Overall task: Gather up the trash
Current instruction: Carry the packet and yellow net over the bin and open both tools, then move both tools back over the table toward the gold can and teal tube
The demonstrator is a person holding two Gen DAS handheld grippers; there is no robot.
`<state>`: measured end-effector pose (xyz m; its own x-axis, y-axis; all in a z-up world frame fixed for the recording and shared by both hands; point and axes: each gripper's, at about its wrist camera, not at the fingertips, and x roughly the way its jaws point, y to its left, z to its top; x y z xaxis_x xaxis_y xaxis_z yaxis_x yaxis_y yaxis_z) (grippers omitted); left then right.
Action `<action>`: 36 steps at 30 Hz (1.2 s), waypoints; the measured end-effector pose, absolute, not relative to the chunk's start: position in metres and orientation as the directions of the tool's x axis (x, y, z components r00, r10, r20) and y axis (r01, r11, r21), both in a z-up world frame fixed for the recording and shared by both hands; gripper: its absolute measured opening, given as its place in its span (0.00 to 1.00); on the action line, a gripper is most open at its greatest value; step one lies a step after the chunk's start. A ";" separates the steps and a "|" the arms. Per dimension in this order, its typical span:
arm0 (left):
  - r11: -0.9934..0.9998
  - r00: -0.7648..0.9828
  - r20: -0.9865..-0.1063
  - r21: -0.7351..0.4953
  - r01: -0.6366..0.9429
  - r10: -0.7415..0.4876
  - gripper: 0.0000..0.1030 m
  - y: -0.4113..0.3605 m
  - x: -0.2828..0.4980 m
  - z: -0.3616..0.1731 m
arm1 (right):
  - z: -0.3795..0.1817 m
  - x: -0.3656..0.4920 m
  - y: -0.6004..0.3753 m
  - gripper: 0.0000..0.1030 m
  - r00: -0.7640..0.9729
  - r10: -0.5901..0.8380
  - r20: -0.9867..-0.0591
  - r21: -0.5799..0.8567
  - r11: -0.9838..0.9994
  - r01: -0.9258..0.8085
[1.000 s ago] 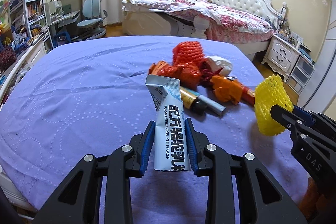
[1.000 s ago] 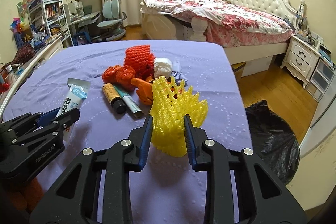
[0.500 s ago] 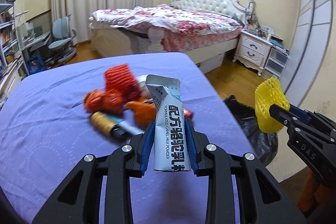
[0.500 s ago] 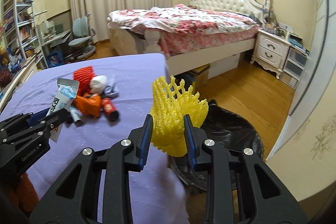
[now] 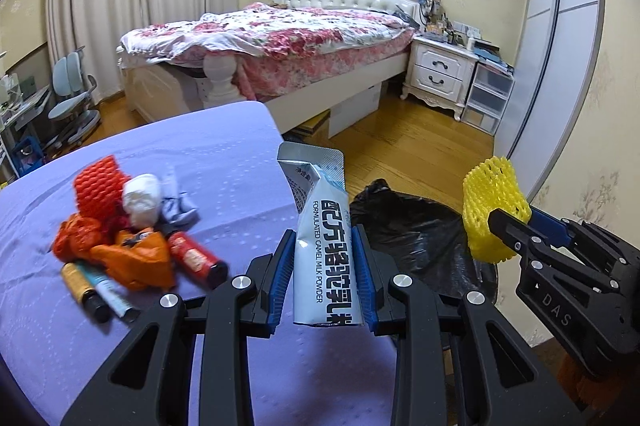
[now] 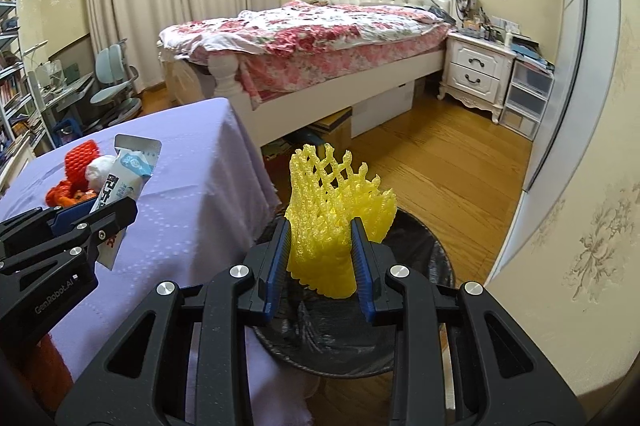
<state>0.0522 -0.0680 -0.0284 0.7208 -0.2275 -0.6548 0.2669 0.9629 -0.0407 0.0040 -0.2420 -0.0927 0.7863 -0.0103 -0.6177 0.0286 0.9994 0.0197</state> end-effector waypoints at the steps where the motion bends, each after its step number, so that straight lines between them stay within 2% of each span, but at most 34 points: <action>1: 0.962 0.718 -0.658 -0.035 0.272 -0.227 0.30 -0.073 0.056 -0.030 | -0.095 0.006 -0.247 0.29 0.784 -0.013 -0.620 0.025 0.999 0.036; 15: 0.946 0.682 -0.693 0.001 0.325 -0.234 0.30 -0.117 0.076 -0.047 | -0.109 0.020 -0.285 0.30 0.768 -0.019 -0.641 0.063 0.995 0.077; 18: 0.945 0.674 -0.701 0.001 0.326 -0.232 0.33 -0.119 0.078 -0.049 | -0.111 0.022 -0.288 0.34 0.764 -0.018 -0.645 0.068 0.994 0.081; 19: 0.946 0.671 -0.704 -0.001 0.326 -0.232 0.40 -0.120 0.078 -0.050 | -0.111 0.022 -0.289 0.36 0.764 -0.020 -0.645 0.070 0.994 0.084; 20: 0.948 0.671 -0.706 -0.002 0.320 -0.228 0.50 -0.119 0.078 -0.051 | -0.112 0.022 -0.291 0.37 0.766 -0.020 -0.643 0.075 0.993 0.088; 22: 0.951 0.677 -0.701 -0.007 0.310 -0.225 0.62 -0.117 0.078 -0.050 | -0.112 0.022 -0.293 0.42 0.765 -0.023 -0.643 0.078 0.992 0.095; 25: 0.954 0.685 -0.697 0.000 0.299 -0.214 0.72 -0.116 0.077 -0.050 | -0.113 0.022 -0.295 0.49 0.768 -0.036 -0.640 0.074 0.991 0.107; 28: 0.957 0.687 -0.696 -0.003 0.289 -0.210 0.75 -0.113 0.076 -0.050 | -0.113 0.022 -0.297 0.55 0.770 -0.042 -0.636 0.074 0.991 0.116; 36: 0.970 0.705 -0.686 -0.002 0.244 -0.179 0.76 -0.100 0.073 -0.042 | -0.111 0.017 -0.298 0.61 0.772 -0.059 -0.632 0.074 0.988 0.136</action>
